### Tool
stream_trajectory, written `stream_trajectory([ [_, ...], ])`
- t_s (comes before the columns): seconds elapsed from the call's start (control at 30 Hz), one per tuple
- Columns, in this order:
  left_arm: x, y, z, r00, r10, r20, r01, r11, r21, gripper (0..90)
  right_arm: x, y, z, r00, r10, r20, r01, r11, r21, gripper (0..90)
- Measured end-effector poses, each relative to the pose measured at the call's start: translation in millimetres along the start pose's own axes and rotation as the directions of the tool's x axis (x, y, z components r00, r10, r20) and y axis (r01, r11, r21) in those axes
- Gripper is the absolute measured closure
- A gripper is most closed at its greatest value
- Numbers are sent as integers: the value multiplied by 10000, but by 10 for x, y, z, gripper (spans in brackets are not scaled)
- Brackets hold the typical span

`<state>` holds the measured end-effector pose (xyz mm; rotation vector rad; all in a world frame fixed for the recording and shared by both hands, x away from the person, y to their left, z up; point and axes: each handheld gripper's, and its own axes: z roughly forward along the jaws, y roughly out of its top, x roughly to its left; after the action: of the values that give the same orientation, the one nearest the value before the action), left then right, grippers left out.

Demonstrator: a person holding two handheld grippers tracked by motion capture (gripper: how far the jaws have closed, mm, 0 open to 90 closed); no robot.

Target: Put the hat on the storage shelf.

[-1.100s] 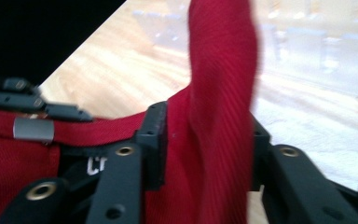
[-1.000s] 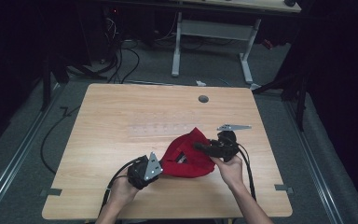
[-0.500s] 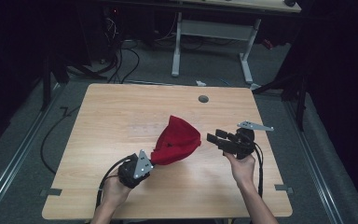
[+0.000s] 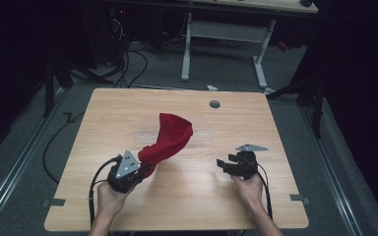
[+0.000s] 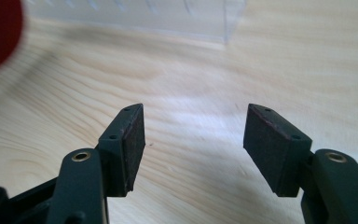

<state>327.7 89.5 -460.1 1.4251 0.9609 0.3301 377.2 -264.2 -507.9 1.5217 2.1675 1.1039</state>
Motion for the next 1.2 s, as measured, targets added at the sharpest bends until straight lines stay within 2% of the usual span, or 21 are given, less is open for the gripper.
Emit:
stream_trajectory([
  [0.1,44,65,-41,9995,-330,9,330,9992,-206,850,6,-66,70,9977,-254,636,244,9996,165,384],
  [0.23,138,148,-63,9975,-710,-25,708,9957,-599,850,22,-126,147,9904,-703,1189,669,9972,323,367],
  [0.4,199,257,-71,9914,-1308,25,1302,9847,-1154,849,79,-171,188,9750,-1375,1746,1373,9904,131,360],
  [0.53,240,353,-93,9812,-1903,329,1931,9682,-1591,850,73,-171,188,9759,-1335,1728,1333,9910,123,360],
  [0.63,277,430,-113,9760,-2147,350,2175,9585,-1842,850,74,-172,188,9759,-1337,1723,1335,9910,126,358],
  [0.73,317,506,-138,9731,-2286,297,2297,9501,-2112,850,74,-172,188,9759,-1346,1719,1343,9909,132,357],
  [0.83,353,565,-125,9749,-2219,-159,2108,9442,-2530,849,78,-174,187,9757,-1365,1712,1361,9906,139,352],
  [1.03,459,693,-69,9645,-2625,-290,2414,9208,-3063,849,85,-177,187,9762,-1391,1662,1386,9902,145,349],
  [1.2,541,805,29,9617,-2697,-490,2401,9150,-3243,849,85,-177,186,9763,-1421,1633,1414,9898,158,347],
])
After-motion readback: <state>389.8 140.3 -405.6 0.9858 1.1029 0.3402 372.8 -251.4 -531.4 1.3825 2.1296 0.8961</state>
